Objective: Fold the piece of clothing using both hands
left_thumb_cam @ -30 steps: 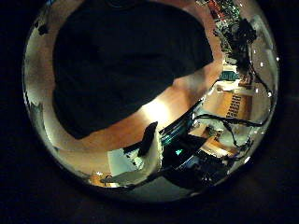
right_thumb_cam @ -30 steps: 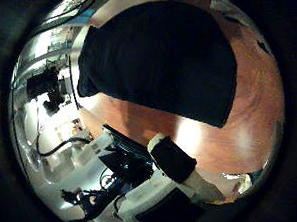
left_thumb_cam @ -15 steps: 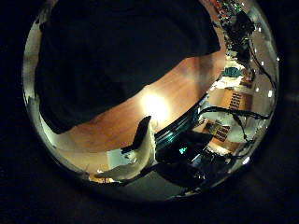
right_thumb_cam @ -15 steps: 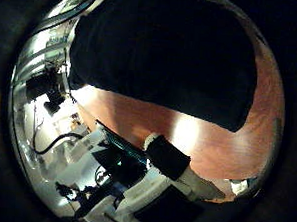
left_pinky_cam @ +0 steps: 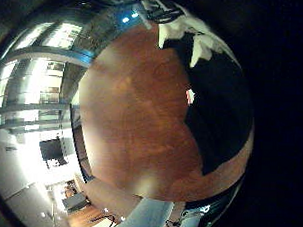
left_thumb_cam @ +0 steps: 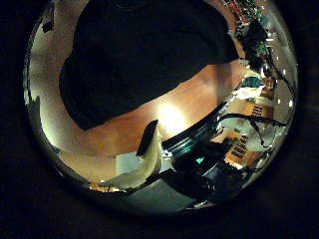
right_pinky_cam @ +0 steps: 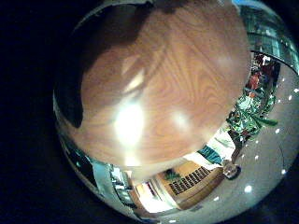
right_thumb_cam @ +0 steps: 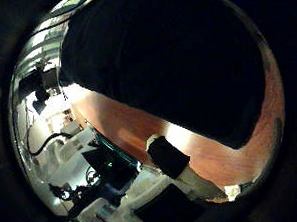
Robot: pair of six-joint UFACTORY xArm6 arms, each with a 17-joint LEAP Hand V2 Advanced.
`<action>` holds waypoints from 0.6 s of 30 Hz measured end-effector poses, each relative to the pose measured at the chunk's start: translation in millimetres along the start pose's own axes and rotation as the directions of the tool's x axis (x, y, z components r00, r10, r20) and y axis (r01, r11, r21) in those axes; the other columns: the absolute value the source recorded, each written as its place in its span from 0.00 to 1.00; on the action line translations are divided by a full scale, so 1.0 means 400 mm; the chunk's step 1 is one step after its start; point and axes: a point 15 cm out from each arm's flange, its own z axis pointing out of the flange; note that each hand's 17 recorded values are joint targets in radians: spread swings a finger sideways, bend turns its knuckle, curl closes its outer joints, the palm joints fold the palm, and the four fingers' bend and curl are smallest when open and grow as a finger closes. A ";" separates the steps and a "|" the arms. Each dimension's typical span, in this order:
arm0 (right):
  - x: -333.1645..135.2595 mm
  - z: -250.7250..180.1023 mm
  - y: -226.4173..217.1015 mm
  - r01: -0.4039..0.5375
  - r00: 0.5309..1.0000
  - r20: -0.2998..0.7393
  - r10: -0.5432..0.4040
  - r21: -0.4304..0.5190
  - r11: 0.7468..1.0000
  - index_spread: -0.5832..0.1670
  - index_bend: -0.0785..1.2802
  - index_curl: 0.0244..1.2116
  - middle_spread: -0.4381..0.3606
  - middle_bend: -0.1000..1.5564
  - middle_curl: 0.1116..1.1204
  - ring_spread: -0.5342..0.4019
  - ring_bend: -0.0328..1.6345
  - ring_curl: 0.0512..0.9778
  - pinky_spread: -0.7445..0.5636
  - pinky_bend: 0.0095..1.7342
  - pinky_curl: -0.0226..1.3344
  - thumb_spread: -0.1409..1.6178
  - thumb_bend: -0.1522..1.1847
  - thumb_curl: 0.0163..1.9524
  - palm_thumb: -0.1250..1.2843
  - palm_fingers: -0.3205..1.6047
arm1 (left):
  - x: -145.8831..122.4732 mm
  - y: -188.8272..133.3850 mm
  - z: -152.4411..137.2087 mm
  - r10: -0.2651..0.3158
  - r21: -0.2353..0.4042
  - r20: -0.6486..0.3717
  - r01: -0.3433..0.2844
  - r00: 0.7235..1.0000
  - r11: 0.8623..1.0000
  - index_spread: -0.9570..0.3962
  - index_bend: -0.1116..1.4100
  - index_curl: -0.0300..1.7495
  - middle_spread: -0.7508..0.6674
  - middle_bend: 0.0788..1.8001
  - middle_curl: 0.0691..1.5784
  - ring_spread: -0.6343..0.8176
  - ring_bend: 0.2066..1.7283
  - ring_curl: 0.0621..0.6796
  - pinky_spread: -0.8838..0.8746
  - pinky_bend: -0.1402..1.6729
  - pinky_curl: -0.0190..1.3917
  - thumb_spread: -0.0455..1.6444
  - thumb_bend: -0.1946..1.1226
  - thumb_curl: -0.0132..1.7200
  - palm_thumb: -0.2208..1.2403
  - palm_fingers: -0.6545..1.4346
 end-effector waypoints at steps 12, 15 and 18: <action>0.020 0.023 0.005 0.008 0.998 -0.058 -0.010 -0.038 0.999 0.26 0.24 0.29 0.30 0.42 0.39 0.30 0.55 0.34 0.39 0.41 0.26 0.67 0.11 0.19 0.59 0.83 | 0.084 0.008 -0.007 0.043 0.007 -0.071 -0.042 0.997 0.999 0.68 0.18 0.19 0.69 0.06 0.17 0.62 0.33 0.29 0.70 0.32 0.28 0.64 0.13 0.19 0.34 0.34; 0.032 0.026 0.012 0.000 0.998 -0.058 -0.003 -0.043 0.999 0.22 0.35 0.37 0.28 0.51 0.46 0.29 0.60 0.41 0.29 0.48 0.30 0.66 0.11 0.20 0.63 0.88 | 0.109 0.019 -0.003 0.054 -0.006 -0.102 -0.055 0.993 0.998 0.68 0.18 0.19 0.69 0.07 0.18 0.62 0.33 0.29 0.69 0.32 0.28 0.64 0.13 0.19 0.34 0.35; 0.066 0.031 0.027 -0.025 0.998 -0.055 0.023 -0.042 0.999 0.22 0.48 0.44 0.28 0.58 0.51 0.30 0.65 0.45 0.28 0.54 0.34 0.65 0.12 0.22 0.68 0.91 | 0.121 0.022 -0.002 0.055 -0.009 -0.119 -0.057 0.991 0.998 0.68 0.18 0.19 0.68 0.06 0.18 0.62 0.33 0.29 0.69 0.32 0.28 0.64 0.13 0.19 0.34 0.35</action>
